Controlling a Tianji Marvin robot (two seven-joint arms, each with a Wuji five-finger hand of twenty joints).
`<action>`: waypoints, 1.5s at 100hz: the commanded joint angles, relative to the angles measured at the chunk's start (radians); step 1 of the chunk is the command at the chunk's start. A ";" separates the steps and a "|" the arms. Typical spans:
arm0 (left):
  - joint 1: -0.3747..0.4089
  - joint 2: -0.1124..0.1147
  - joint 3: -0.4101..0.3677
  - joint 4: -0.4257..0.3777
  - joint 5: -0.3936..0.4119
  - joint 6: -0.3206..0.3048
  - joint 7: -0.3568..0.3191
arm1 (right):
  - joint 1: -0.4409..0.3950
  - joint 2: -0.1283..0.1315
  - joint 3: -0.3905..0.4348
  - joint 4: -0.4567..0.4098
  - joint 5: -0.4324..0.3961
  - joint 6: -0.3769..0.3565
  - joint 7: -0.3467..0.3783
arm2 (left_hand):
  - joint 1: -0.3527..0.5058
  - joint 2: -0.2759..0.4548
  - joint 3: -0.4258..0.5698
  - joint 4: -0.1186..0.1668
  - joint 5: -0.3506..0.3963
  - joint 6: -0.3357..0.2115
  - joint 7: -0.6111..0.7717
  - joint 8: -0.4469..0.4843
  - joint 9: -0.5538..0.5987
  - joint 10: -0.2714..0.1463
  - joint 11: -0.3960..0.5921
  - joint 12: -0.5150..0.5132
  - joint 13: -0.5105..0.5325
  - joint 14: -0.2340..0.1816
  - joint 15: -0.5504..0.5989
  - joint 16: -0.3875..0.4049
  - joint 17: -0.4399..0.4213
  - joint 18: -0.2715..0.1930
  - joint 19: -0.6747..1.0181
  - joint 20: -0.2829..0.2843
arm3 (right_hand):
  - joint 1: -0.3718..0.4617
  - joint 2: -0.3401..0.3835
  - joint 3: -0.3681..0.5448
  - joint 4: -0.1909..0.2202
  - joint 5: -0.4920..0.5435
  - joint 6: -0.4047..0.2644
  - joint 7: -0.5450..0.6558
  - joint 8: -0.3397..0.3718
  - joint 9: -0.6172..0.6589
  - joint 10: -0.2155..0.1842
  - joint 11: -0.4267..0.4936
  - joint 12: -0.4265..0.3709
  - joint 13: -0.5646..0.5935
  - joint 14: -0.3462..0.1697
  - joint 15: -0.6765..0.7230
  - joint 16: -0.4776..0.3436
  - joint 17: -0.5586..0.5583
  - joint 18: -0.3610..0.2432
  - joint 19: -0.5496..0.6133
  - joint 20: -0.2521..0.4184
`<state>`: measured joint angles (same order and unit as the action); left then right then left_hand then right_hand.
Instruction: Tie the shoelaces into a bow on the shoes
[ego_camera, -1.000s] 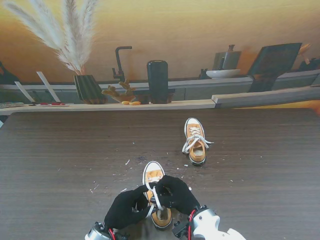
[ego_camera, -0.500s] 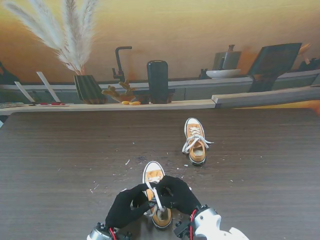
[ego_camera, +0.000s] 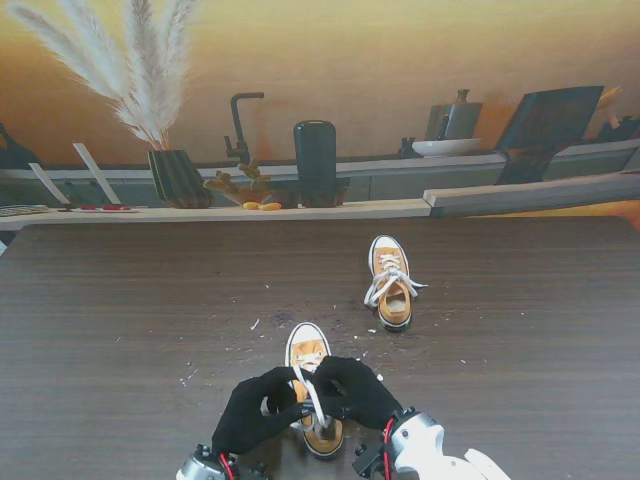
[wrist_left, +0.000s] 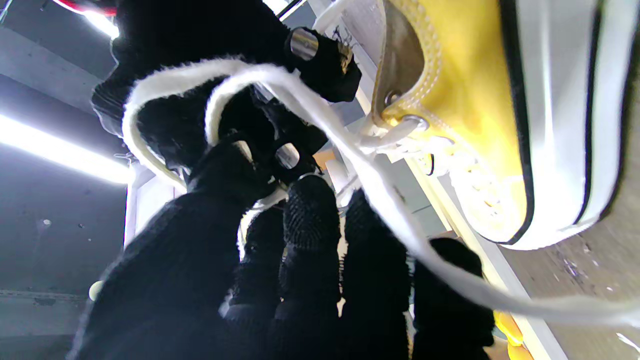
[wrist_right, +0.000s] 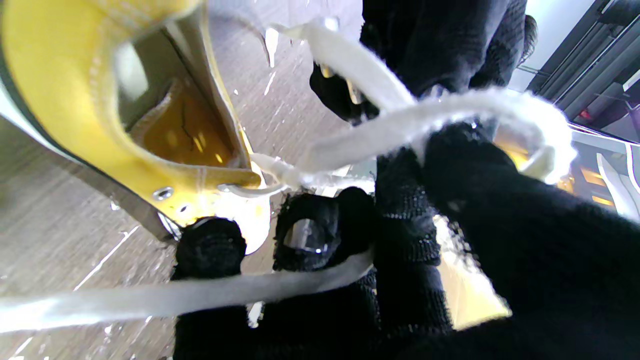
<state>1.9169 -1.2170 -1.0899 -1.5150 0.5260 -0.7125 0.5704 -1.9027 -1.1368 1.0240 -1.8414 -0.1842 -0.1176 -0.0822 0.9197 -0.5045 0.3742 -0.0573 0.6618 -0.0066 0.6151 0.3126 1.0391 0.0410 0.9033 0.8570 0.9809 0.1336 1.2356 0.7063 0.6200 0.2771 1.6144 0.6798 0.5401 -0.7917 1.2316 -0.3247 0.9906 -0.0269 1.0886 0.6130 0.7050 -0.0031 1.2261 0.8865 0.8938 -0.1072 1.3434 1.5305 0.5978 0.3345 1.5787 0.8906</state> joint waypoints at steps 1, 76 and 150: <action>-0.002 -0.012 0.014 -0.018 0.004 0.000 -0.014 | 0.001 0.002 -0.015 0.005 -0.005 -0.002 0.033 | 0.053 0.045 -0.025 0.030 0.096 -0.283 0.196 0.112 0.005 0.000 -0.012 0.024 -0.012 -0.003 -0.002 0.031 -0.009 0.017 0.001 0.020 | 0.031 -0.032 0.006 0.043 0.008 -0.079 0.000 0.009 0.035 0.011 0.041 0.005 0.006 -0.029 -0.042 0.039 0.007 0.001 0.001 0.017; 0.031 -0.020 -0.005 -0.049 -0.020 0.060 0.023 | 0.005 -0.005 -0.018 0.009 -0.013 -0.003 0.003 | -0.060 0.048 0.191 0.048 -0.108 -0.110 0.386 0.338 -0.045 -0.055 0.033 0.054 -0.010 -0.022 0.010 0.021 -0.004 0.029 0.008 0.024 | 0.028 -0.021 -0.008 0.033 0.007 -0.099 -0.011 0.007 0.041 0.010 0.032 0.004 0.016 -0.015 -0.053 0.039 0.014 0.000 0.003 0.017; 0.009 -0.012 0.012 -0.034 0.043 0.077 0.046 | 0.000 0.002 -0.019 0.004 -0.012 -0.012 0.026 | -0.030 0.013 0.155 0.054 0.038 -0.224 0.245 0.233 -0.009 -0.049 -0.026 0.058 -0.020 -0.036 -0.004 0.023 -0.023 0.008 -0.007 0.022 | 0.030 -0.012 -0.019 0.029 0.005 -0.106 -0.016 0.002 0.049 0.013 0.015 -0.005 0.015 -0.003 -0.062 0.039 0.012 0.001 0.002 0.016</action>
<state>1.9221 -1.2275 -1.0825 -1.5422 0.5613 -0.6461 0.6276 -1.8985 -1.1351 1.0114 -1.8302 -0.1963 -0.1230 -0.0730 0.8355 -0.4742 0.5156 -0.0115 0.6484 -0.0095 0.7908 0.4969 1.0224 0.0171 0.8908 0.8960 0.9779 0.1231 1.2354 0.7087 0.6061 0.2782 1.6111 0.6826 0.5341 -0.8002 1.2154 -0.3056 0.9893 -0.0354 1.0829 0.6168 0.7173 -0.0034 1.2261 0.8863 0.9001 -0.0883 1.3090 1.5389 0.6078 0.3347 1.5786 0.8924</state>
